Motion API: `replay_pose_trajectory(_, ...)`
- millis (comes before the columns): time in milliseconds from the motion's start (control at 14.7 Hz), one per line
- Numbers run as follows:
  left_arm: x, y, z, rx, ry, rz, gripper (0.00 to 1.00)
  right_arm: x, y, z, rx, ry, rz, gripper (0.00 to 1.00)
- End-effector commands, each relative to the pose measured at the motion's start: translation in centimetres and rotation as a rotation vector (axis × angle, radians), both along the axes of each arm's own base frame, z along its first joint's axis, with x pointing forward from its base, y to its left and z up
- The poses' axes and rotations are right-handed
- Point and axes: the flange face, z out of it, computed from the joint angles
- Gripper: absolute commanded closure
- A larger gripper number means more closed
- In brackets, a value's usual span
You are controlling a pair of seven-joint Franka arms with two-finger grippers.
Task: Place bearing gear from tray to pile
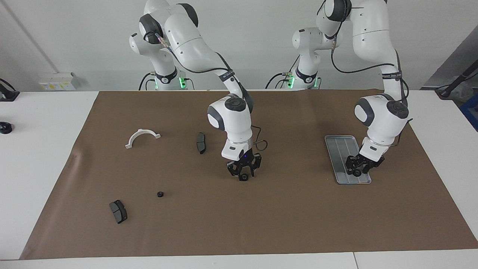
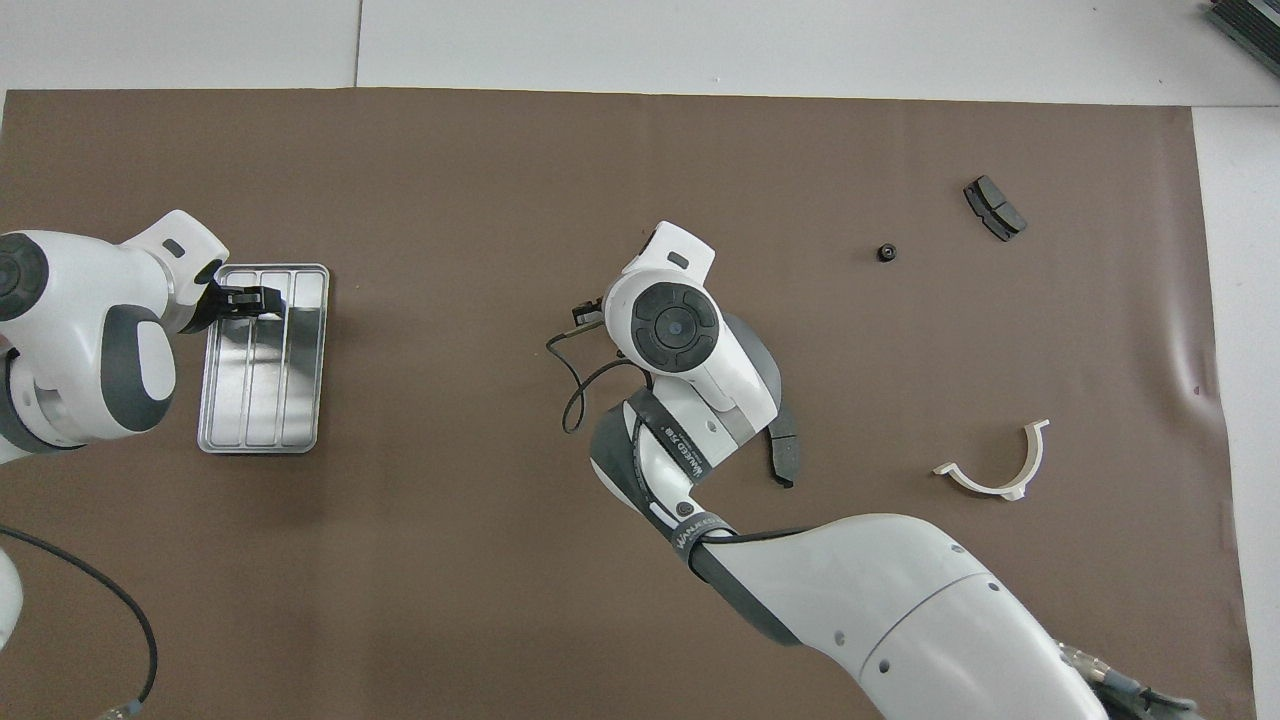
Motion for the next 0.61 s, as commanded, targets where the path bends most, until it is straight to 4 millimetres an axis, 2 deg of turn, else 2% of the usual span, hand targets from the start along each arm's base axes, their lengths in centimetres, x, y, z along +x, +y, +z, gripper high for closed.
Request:
replay_pose_trajectory(0, -0.6, -0.1, 0.1, -0.012, -0.012, -0.011, 0.56, 0.1, -0.6, -0.3, -0.024, -0.005, 0.001, 0.51)
replay_pose_trajectory(136, -0.2, 0.0, 0.6, -0.011, -0.020, -0.010, 0.90, 0.1, -0.4, -0.2, -0.021, -0.007, 0.002, 0.79)
replay_pose_trajectory(204, -0.1, -0.2, 0.8, -0.010, -0.025, -0.017, 1.00, 0.1, -0.4, 0.0, -0.021, -0.007, 0.001, 1.00)
replay_pose_trajectory(272, 0.1, -0.3, 1.2, -0.010, -0.032, -0.019, 1.00, 0.1, -0.2, 0.1, -0.021, -0.006, -0.003, 1.00)
replay_pose_trajectory(408, 0.6, -0.6, 3.6, -0.011, -0.060, -0.023, 1.00, 0.6, -0.4, 0.7, -0.021, -0.006, -0.010, 1.00)
replay_pose_trajectory(476, 0.8, -1.0, 4.8, -0.015, -0.065, -0.029, 1.00, 1.0, -1.1, 1.1, -0.032, 0.003, -0.023, 1.00)
replay_pose_trajectory(545, 0.8, -1.6, 6.0, -0.018, -0.068, -0.037, 1.00, 1.4, -1.8, 2.3, -0.039, 0.009, -0.039, 1.00)
